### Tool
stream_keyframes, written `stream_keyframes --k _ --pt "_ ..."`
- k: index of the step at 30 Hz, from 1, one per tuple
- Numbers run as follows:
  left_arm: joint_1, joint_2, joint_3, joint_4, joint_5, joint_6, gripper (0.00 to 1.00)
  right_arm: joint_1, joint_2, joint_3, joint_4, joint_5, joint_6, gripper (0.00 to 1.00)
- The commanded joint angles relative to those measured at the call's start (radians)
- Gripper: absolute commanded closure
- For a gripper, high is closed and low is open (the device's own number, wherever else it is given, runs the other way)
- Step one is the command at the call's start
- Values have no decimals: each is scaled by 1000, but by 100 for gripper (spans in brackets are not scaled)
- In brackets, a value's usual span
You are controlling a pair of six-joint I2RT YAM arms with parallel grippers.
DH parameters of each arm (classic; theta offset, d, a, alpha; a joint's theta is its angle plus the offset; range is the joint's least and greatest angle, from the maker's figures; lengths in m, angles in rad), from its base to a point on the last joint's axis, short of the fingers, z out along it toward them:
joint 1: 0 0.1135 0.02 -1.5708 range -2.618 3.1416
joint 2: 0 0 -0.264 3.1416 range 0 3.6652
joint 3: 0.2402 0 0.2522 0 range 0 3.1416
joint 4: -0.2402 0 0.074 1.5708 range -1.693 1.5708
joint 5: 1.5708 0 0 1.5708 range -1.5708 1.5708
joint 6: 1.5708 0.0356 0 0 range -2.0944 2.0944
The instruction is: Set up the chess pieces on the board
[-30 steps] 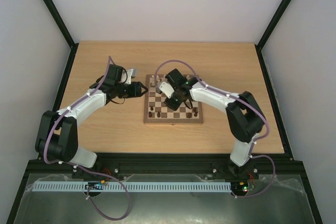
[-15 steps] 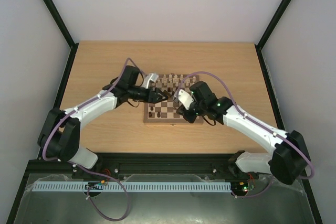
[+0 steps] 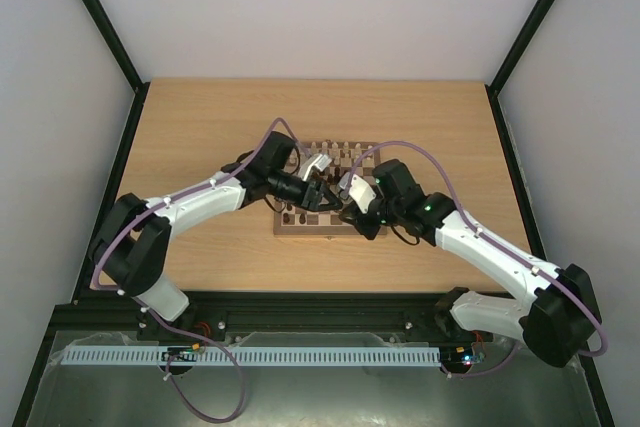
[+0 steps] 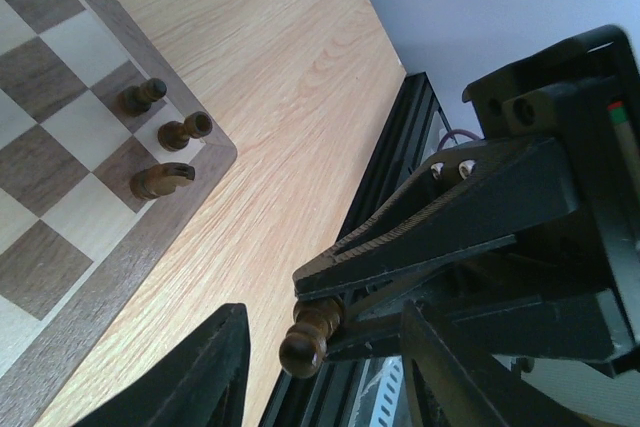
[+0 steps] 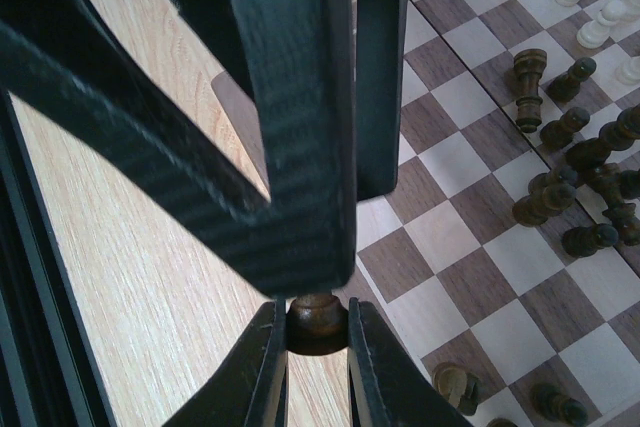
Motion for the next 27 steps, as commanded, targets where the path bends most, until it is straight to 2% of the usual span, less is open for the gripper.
stream_keyframes --k 1,8,14,19,27 --pt "-15 28 23 17 32 -4 60 -8 -23 -8 10 -36 15 86" --pt "-17 41 19 16 42 2 68 -17 -27 -19 23 -35 28 86" --pt "-19 49 17 19 63 7 80 -17 -20 -26 34 -36 30 86" --pt "-19 54 16 16 73 17 87 -18 -13 -30 42 -29 32 86" --pt "-20 56 13 10 91 27 87 -21 -3 -36 59 -12 41 85"
